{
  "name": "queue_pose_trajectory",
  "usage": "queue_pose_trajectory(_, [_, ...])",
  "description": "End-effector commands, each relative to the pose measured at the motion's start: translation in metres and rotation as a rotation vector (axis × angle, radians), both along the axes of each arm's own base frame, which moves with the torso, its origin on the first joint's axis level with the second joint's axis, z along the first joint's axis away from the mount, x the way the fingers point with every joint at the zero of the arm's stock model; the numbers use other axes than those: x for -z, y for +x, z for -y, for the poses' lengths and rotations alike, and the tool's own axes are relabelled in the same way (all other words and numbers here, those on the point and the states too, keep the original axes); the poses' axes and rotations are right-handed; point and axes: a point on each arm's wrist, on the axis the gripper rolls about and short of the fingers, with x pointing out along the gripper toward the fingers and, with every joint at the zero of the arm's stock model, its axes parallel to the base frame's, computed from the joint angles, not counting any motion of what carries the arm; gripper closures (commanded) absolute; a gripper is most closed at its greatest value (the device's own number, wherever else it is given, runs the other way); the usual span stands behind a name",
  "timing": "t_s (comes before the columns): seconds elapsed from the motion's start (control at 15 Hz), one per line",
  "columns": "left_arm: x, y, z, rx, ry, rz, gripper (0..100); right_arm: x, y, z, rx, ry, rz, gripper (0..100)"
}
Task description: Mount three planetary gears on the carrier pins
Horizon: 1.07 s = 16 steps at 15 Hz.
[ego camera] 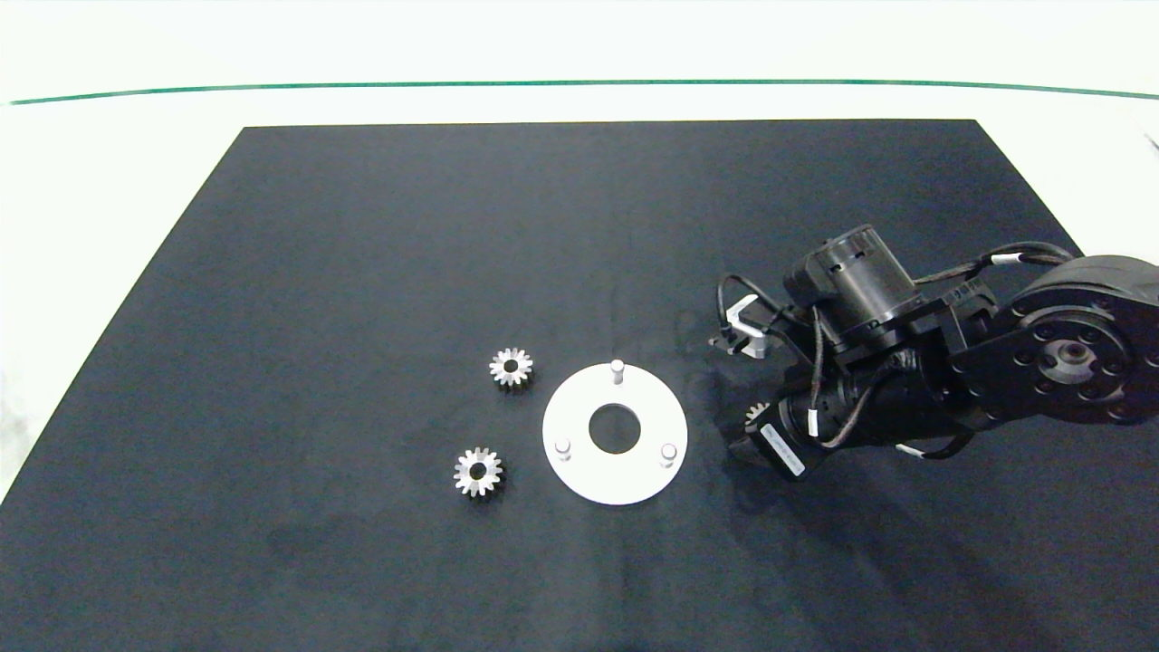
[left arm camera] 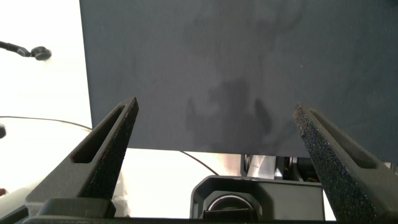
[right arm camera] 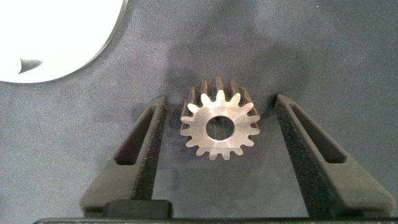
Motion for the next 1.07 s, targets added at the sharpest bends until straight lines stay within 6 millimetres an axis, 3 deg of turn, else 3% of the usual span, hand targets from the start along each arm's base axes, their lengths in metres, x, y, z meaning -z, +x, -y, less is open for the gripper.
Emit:
queue_pose_trajectory(0.07, [0.0004,-0.0004,0.0000,-0.003,0.001,-0.005,0,-0.0019,-0.0011,0.0003,-0.002,0.001,0.004,39])
queue_pose_trajectory(1.07, [0.0002,-0.0030,0.0005,-0.001,0.002,0.008,0,-0.0059,-0.0039,-0.0014,-0.006,0.011,0.013,69])
